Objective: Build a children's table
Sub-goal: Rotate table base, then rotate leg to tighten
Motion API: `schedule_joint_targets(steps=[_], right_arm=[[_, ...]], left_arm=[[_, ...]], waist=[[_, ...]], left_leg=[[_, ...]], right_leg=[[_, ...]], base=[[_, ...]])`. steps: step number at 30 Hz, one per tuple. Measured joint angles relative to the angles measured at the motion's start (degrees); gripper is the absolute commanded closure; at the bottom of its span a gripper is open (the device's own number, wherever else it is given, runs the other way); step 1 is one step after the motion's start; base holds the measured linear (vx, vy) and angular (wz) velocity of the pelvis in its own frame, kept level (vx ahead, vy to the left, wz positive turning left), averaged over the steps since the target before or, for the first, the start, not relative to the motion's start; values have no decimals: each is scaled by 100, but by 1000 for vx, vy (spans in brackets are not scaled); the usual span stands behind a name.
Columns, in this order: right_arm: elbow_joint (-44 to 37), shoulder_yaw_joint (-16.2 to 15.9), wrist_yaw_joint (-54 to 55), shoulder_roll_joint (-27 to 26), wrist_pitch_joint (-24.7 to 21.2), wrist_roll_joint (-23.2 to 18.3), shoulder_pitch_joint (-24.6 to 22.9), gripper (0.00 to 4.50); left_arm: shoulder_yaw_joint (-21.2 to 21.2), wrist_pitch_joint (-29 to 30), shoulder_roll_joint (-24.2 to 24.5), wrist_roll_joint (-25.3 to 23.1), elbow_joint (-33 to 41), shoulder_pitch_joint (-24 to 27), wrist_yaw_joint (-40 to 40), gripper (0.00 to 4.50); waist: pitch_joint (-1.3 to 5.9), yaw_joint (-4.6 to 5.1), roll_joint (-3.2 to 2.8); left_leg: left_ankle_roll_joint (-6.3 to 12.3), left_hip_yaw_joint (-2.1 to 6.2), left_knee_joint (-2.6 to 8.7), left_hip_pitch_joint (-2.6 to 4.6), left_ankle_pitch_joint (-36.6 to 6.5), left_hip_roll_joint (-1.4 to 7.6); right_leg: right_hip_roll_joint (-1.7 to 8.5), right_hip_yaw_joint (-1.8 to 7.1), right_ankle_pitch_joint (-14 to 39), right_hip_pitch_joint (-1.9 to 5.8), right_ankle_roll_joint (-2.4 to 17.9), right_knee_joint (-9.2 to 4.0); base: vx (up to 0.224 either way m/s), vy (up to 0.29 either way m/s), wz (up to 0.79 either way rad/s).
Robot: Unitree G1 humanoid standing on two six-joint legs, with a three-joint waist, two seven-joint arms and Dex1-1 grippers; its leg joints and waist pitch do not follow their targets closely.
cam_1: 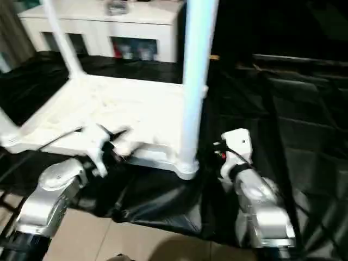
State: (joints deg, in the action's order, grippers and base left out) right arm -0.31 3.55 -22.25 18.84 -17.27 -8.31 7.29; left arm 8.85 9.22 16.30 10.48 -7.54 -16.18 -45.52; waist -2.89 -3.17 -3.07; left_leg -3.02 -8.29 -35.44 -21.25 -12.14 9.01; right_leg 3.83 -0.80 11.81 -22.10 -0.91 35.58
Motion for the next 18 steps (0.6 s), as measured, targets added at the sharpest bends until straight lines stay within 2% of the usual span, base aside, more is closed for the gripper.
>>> schedule_joint_targets(steps=[4, 5, 9, 10, 13, 14, 15, 18], right_arm=[[97, 158, -390, 532, -1, 8, 138, 0], [96, 167, -508, 607, -3, -12, 132, 0], [70, 151, -1076, 928, -10, -121, 110, 0], [36, 119, -1295, 1061, -8, -185, 71, 0], [-92, -20, -1810, 1262, -13, -388, -59, 0], [-138, -48, -1934, 1288, -18, -456, -83, 0], [-173, -72, -2020, 1291, -18, -491, -83, 0], [-206, -144, -2244, 1345, -9, -547, -77, 0]], left_arm=[[165, -175, 174, -20, -739, -531, -694, 82], [224, -233, 205, -23, -896, -651, -887, 109], [435, -633, 269, -187, -1707, -1215, -1457, 129], [549, -762, 274, -251, -2045, -1440, -1676, 155], [738, -896, 288, -405, -2692, -1854, -2133, 162], [764, -899, 267, -411, -2846, -1935, -2250, 168], [792, -903, 241, -416, -2955, -1994, -2341, 195], [931, -885, 161, -461, -3280, -2204, -2657, 204]], waist=[[2, 52, -2], [3, 65, -4], [8, 75, -16], [8, 73, -20], [8, 61, -27], [8, 63, -29], [7, 64, -31], [7, 40, -32]], left_leg=[[4, -8, 6, -1, 6, 9], [6, -11, 6, -1, 8, 16], [22, -23, 6, -10, 18, 32], [26, -24, 8, -20, 16, 34], [69, -36, 11, -25, 24, 37], [73, -41, 10, -25, 22, 37], [73, -43, 10, -24, 22, 37], [73, -57, 10, -16, 25, 47]], right_leg=[[-5, 1, -12, -2, 3, 1], [-8, 0, -23, -2, 21, 3], [-19, 0, -13, -13, 18, -9], [-20, -5, -13, -14, 18, -28], [-18, -4, -12, -15, 20, -47], [-17, -2, -12, -15, 21, -47], [-16, -2, -12, -15, 21, -48], [-14, -4, -15, -10, 25, -44]], base=[[0, 0, 0], [0, 0, 0], [0, 0, 0], [0, 0, 0], [0, 0, 0], [0, 0, 0], [0, 0, 0], [0, 0, 0]])
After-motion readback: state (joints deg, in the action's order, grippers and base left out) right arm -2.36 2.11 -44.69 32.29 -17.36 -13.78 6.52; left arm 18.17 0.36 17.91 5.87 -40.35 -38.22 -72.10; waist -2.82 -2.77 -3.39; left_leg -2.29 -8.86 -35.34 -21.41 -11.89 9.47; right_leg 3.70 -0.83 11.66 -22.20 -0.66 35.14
